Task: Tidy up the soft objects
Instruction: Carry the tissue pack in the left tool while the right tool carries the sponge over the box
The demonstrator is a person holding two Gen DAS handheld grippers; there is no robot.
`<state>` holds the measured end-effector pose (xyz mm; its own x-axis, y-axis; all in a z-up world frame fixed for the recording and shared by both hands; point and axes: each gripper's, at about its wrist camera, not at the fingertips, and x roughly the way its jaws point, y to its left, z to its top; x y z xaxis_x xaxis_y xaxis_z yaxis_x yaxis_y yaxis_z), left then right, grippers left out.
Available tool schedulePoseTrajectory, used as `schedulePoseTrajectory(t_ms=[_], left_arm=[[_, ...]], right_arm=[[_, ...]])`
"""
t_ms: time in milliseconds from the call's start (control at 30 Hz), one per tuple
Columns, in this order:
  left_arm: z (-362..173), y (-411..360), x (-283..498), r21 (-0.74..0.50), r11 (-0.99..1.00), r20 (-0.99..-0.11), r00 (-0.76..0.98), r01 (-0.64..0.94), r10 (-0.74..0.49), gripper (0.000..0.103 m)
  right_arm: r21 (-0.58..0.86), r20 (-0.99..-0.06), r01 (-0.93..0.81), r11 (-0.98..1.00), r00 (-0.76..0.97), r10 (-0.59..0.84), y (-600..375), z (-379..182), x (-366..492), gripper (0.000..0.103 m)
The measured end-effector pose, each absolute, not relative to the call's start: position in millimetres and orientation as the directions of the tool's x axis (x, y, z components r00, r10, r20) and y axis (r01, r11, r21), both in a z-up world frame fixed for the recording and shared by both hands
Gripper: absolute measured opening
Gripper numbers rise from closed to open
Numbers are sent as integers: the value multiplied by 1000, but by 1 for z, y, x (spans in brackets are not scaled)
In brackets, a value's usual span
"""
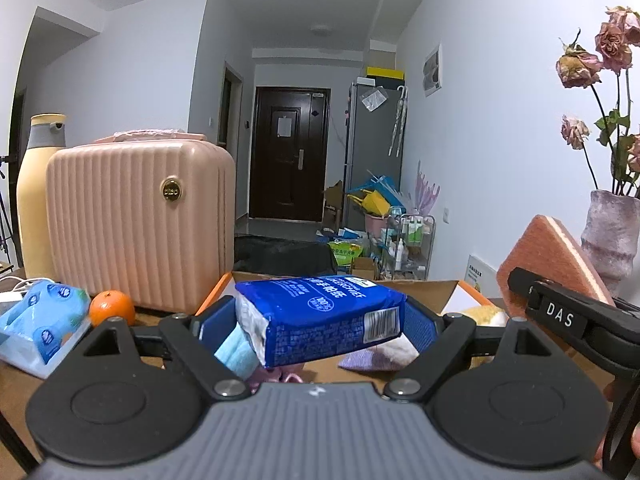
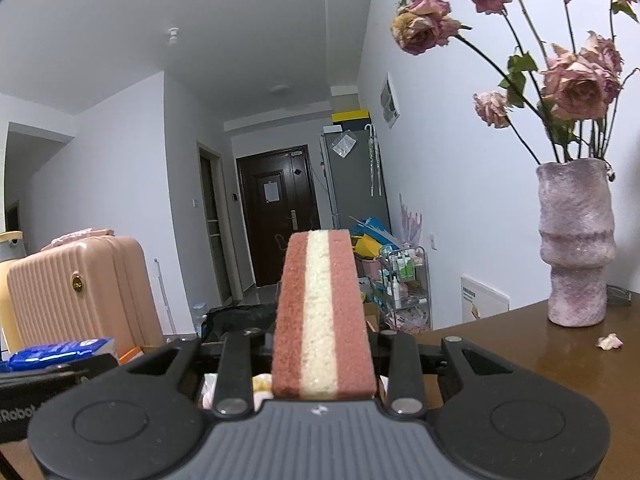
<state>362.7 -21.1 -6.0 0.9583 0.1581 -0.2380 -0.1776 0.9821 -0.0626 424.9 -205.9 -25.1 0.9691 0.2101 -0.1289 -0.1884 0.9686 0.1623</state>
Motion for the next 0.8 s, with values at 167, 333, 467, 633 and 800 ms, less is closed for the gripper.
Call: schedulePoseTrajectory(t_ms=[167,333,467,633,800], left_arm=[[-6,-22,379,-51,982,-224,960,-181,165,88],[-8,-23,393,-32,982,-213,961,-188,177,88],[-10,-23,405,-20,981,-204,961,-195,187,88],[-12,-23,420,-7,979,-199,960,-203,198,88],[-15,-22,432,0,977,-200,957,-215,211,88]], right_arm=[[143,-120,-202,969,968,220,-199,-24,439,31],[131,-117,-211,969,967,227,-195,-24,454,31],[116,-120,-217,969,966,231,-192,-24,464,31],[96,-128,-231,968,962,242,-187,-22,478,31],[73,-142,-233,970,960,241,-182,-19,492,31]])
